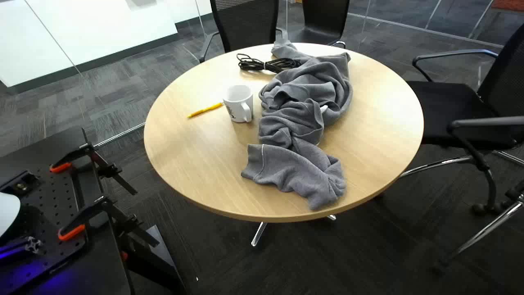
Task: Place the yellow pen inside the white mug
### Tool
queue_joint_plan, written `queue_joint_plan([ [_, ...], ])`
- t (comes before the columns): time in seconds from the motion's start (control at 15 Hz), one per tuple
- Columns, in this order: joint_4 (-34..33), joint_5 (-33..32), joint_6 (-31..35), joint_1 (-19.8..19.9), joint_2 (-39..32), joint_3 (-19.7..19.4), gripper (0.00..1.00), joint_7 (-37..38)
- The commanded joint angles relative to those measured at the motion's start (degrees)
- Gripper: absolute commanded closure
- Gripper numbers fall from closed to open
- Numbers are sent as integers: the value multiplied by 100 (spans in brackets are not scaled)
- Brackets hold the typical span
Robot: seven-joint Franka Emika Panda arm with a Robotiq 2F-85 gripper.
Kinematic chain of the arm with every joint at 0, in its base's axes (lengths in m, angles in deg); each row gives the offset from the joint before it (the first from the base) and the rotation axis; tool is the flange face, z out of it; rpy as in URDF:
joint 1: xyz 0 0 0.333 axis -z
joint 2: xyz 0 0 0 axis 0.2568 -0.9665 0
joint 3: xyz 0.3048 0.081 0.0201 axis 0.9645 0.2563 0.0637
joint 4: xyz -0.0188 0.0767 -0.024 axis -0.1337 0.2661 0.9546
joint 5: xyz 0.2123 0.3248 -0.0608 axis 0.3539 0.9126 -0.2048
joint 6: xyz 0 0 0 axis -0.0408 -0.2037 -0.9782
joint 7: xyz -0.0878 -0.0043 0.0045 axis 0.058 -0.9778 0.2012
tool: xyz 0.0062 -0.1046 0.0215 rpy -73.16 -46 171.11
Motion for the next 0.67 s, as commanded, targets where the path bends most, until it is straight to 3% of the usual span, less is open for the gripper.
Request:
queue_joint_plan([
  [0.0,-17,2,-14,2,-6,-1,0,-4],
  [0.6,245,-181,285,-103,64,239,0,152],
])
